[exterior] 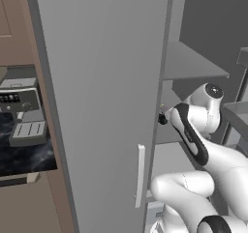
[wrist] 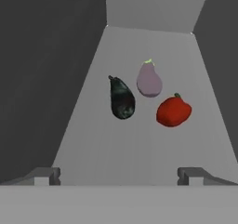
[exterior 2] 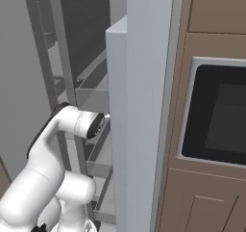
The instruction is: Take the bell pepper, eggplant, and eggplant from the freezer and place them in the bowl on the counter.
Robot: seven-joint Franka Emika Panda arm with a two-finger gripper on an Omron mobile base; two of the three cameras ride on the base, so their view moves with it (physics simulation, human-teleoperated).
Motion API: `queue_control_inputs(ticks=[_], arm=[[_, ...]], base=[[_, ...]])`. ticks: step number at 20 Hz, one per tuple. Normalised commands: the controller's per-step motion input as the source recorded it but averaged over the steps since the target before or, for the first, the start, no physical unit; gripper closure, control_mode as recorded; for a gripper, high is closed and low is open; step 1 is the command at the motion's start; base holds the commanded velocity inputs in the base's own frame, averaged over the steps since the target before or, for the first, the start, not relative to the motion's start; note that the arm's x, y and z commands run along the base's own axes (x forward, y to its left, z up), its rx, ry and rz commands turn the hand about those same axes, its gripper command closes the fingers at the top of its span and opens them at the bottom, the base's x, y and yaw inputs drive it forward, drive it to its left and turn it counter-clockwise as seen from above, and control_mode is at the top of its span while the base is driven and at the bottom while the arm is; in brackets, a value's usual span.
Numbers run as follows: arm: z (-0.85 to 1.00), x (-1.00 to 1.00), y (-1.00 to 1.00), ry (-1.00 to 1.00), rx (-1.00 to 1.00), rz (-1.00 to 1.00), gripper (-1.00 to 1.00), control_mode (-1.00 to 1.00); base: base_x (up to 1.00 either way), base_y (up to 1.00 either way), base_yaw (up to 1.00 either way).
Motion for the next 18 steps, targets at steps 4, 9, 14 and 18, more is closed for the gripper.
queue_control_inputs(ticks=[4,9,14,18], arm=[[-0.18,0.22,0.00,0.01,0.00,0.04,-1.00,-1.00],[-0.08,0.22,0.00,0.01,0.00,0.05,-1.00,-1.00],[-0.02,0.20,-0.01,0.00,0.02,0.06,-1.00,-1.00],[-0.12,0.14,0.00,0.03,0.00,0.02,-1.00,-1.00]], base=[[0.00,0.00,0.00],[0.00,0.00,0.00],[0.00,0.00,0.00],[0.00,0.00,0.00]])
